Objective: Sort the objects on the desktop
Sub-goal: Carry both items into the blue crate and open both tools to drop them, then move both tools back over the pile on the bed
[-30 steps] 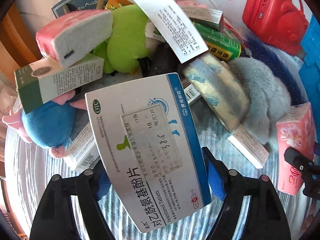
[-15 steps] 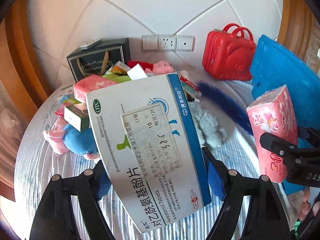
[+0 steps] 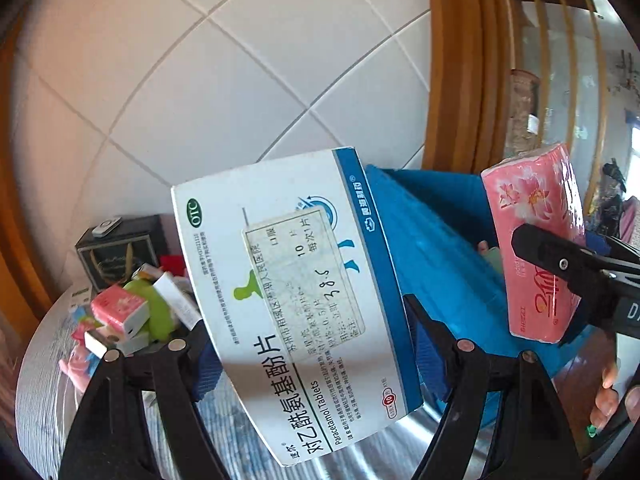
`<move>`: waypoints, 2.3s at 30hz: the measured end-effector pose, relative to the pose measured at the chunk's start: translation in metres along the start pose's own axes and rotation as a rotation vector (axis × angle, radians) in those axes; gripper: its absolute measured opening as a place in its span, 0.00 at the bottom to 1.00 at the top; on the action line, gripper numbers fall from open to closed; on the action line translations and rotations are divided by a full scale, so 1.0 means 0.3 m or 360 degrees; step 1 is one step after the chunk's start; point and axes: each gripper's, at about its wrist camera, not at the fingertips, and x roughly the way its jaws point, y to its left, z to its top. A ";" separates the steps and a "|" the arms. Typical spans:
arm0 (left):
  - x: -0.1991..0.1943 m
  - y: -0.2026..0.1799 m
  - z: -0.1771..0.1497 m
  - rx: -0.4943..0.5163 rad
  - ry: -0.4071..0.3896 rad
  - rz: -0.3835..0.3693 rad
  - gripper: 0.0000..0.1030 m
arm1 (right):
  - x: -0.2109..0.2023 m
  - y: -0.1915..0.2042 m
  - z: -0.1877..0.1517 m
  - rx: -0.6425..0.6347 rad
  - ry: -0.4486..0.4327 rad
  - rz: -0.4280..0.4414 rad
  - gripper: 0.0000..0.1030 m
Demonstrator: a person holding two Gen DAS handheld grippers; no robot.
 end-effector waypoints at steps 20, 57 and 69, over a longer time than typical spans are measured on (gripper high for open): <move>0.389 -0.890 0.064 0.0339 0.0397 -0.0309 0.76 | -0.110 -0.946 -0.108 0.0258 0.0164 -0.0591 0.96; 0.189 -0.664 0.051 0.0093 0.0210 -0.0246 0.82 | -0.079 -0.878 -0.139 0.0176 0.0189 -0.0499 1.00; 0.053 -0.148 -0.100 -0.0070 0.0170 0.0119 0.82 | -0.145 -0.423 -0.057 0.0018 -0.0148 -0.0179 1.00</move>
